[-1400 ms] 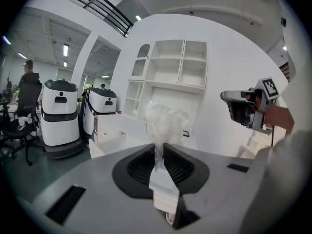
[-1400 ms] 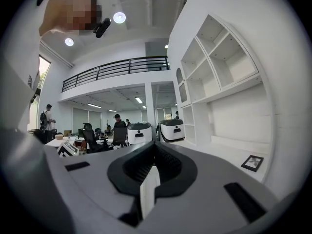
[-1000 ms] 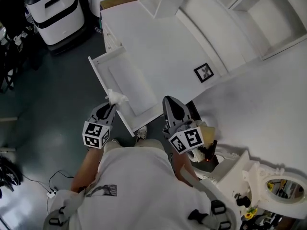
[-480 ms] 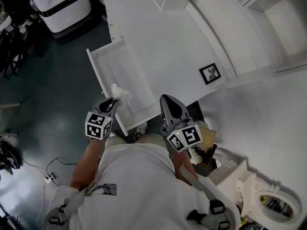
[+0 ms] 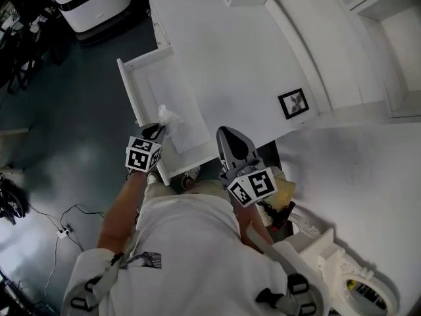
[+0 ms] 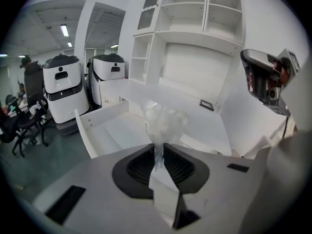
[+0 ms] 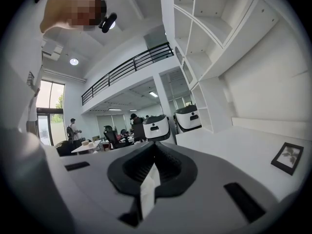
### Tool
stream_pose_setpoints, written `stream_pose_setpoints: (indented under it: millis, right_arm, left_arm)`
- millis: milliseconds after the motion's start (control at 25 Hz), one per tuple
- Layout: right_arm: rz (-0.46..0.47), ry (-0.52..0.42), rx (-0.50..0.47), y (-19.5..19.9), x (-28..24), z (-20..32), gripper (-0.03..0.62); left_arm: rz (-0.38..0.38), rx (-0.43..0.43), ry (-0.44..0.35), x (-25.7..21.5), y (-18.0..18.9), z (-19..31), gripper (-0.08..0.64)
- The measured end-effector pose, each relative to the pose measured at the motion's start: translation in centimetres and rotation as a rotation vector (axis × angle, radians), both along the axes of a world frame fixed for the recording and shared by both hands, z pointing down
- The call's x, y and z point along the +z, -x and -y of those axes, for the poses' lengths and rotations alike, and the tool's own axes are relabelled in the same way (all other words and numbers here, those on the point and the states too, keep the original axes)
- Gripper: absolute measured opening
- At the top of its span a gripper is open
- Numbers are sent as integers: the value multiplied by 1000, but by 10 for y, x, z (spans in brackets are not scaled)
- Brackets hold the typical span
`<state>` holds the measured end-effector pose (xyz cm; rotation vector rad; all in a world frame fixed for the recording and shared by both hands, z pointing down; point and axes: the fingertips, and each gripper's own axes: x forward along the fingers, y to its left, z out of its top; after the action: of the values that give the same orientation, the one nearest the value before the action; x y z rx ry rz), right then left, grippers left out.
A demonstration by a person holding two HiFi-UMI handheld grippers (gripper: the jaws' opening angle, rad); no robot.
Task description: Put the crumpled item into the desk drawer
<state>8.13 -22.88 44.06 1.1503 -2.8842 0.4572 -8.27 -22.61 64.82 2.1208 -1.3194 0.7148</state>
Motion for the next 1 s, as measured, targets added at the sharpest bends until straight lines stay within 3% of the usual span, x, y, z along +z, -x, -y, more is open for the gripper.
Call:
stream_pose_setpoints:
  millis: [1000]
  right_arm:
    - [-6, 85, -14, -39, 48, 14, 11]
  left_arm:
    - [82, -116, 190, 85, -9, 82, 64]
